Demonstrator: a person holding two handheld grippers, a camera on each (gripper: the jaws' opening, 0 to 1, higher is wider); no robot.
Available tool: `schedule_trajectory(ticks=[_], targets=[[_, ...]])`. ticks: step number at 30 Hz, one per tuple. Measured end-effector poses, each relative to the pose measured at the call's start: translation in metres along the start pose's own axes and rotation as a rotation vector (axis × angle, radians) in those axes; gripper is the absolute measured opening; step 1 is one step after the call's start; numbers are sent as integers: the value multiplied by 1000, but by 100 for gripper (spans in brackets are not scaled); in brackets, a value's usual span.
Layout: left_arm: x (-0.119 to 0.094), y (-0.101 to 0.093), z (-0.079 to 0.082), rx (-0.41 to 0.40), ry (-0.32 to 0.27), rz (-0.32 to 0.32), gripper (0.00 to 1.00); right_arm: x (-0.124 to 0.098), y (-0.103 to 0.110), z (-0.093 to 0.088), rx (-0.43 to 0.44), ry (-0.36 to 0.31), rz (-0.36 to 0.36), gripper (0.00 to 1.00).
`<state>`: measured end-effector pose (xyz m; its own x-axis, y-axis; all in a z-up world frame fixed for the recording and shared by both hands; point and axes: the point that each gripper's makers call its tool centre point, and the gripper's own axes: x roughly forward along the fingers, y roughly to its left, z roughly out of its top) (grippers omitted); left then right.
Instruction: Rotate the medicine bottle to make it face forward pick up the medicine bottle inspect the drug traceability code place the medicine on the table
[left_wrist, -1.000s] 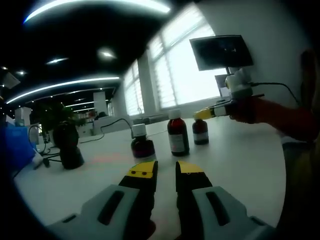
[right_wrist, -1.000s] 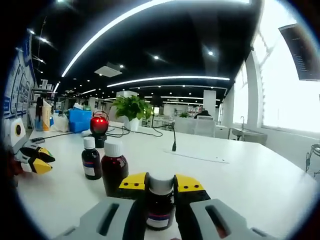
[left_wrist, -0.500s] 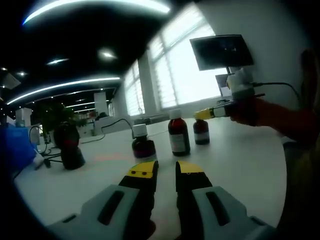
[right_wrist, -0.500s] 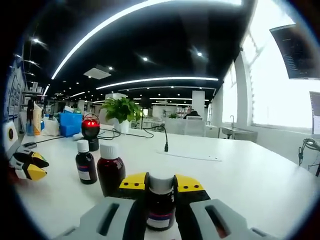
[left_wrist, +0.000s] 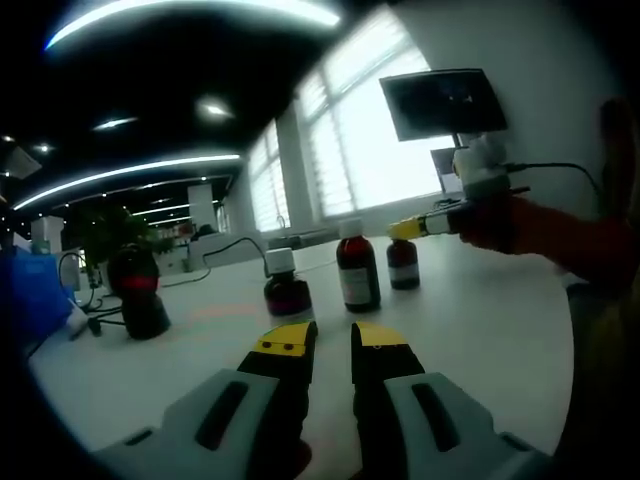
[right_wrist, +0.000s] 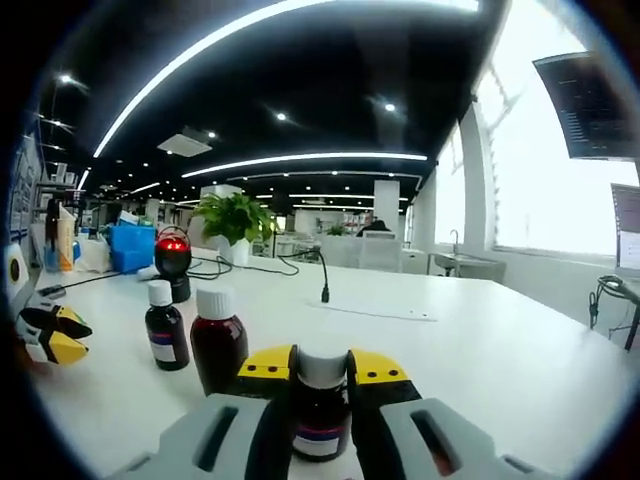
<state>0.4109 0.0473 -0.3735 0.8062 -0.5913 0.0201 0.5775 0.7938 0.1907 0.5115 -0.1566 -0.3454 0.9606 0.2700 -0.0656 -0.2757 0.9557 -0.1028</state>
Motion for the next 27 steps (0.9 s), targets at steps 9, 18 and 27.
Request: schedule_trajectory(ticks=[9,18,27], targets=[[0,0,0,-1,0,0,8,-1,0,5,-20,-24,46,18],[0,0,1,2,0,0,8,-3,5,18,-11,-55,173,20],[0,0,1,2,1,0,8,-2,0,13,-20,-51,252,19]])
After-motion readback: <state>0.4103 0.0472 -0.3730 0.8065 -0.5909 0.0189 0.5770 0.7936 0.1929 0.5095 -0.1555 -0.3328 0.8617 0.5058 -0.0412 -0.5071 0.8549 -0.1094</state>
